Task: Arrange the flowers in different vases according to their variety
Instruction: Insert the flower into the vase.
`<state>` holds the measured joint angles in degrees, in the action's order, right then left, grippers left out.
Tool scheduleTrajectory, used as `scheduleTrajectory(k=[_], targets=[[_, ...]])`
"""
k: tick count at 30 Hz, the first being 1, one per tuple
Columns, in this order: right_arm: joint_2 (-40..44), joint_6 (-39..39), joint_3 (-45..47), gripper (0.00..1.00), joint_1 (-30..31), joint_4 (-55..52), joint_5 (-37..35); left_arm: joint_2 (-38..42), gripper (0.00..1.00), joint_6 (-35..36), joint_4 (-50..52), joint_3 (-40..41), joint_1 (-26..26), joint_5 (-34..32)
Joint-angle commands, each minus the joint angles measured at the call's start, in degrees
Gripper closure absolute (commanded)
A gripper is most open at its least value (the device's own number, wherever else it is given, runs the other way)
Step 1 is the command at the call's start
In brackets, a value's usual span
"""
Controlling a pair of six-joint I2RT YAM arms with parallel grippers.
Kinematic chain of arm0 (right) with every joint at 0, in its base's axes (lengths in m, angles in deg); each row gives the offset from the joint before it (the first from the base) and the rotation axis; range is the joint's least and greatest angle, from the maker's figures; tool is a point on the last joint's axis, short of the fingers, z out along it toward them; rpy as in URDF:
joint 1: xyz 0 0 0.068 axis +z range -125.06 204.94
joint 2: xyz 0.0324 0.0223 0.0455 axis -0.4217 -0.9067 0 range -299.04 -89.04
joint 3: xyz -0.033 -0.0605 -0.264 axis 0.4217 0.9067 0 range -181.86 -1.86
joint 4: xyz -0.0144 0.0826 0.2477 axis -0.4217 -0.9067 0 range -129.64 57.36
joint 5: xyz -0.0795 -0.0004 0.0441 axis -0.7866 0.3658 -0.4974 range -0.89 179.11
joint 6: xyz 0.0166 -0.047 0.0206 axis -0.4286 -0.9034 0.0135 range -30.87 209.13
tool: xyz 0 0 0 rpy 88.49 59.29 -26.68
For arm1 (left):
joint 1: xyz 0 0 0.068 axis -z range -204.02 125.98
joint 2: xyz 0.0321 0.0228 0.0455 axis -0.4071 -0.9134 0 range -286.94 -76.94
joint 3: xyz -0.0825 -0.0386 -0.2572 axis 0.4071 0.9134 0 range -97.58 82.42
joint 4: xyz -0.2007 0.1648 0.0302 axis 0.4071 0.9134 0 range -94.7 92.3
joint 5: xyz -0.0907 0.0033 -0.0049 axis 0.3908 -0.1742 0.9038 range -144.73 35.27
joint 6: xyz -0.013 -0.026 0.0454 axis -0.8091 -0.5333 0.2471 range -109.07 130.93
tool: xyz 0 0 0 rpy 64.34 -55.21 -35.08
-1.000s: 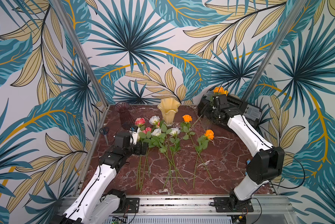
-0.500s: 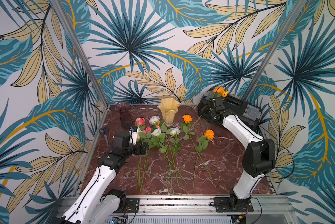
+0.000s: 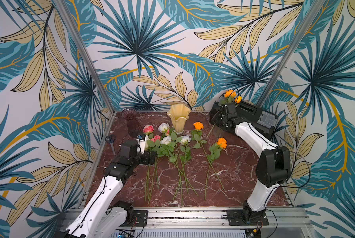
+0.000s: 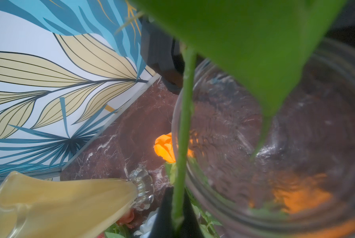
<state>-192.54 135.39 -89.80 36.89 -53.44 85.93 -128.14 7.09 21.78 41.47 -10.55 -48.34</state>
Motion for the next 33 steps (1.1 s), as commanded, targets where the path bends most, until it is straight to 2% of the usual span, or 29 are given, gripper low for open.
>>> scheduleTrajectory(k=[1, 11, 18, 25, 33], targets=[[4.71, -6.02, 1.19, 1.00, 1.31, 1.76, -2.96, 0.54, 0.00, 0.76, 0.28, -1.77, 0.15, -0.48], [10.96, -21.21, -0.32, 1.00, 5.66, 5.24, -13.20, 0.49, 0.00, 0.71, 0.37, -1.77, 0.15, -0.48], [13.15, -32.52, 4.65, 1.00, 6.34, 20.97, -23.59, 0.71, 0.00, 0.67, 0.42, -1.85, 0.08, -0.42], [9.40, -42.87, 8.00, 1.00, 6.40, 37.69, -30.94, 0.89, 0.00, 0.76, 0.50, -1.77, 0.13, -0.46], [3.57, -49.65, 5.66, 1.00, 6.34, 46.32, -37.21, 0.32, 0.00, 0.94, 0.15, -1.68, 0.13, -0.70]])
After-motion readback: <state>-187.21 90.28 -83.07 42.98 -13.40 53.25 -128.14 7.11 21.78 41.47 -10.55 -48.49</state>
